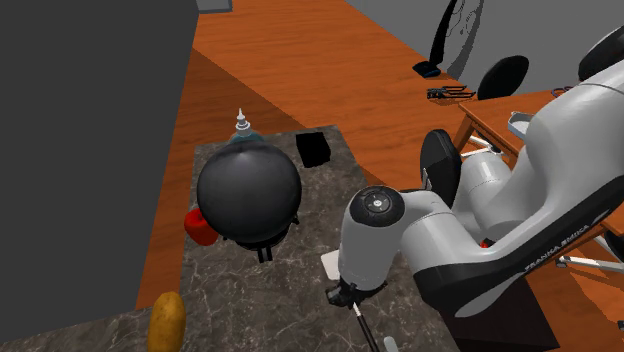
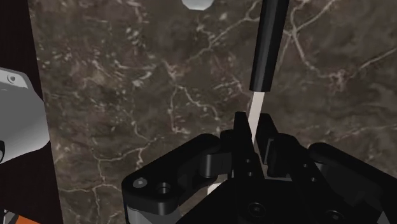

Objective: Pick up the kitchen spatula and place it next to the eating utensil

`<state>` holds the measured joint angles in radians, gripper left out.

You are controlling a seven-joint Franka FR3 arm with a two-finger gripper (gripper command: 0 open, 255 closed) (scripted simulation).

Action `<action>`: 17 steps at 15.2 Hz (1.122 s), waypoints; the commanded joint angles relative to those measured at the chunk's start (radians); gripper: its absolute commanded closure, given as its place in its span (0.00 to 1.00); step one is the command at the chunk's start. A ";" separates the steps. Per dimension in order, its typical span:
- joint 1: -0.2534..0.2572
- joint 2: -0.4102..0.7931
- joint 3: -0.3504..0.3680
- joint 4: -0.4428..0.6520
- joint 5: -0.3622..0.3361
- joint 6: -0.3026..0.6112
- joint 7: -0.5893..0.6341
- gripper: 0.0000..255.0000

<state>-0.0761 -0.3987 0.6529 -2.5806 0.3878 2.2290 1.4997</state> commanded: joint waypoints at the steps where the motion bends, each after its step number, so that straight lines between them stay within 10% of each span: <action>1: -0.002 0.017 0.010 -0.015 0.001 0.032 0.001 1.00; 10: -0.004 0.032 0.017 -0.023 0.000 0.055 0.003 1.00; 11: -0.004 0.032 0.017 -0.023 0.000 0.055 0.003 0.00; 17: -0.001 0.005 0.002 -0.008 0.001 0.013 -0.002 0.00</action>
<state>-0.0775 -0.3794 0.6651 -2.5948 0.3885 2.2642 1.5038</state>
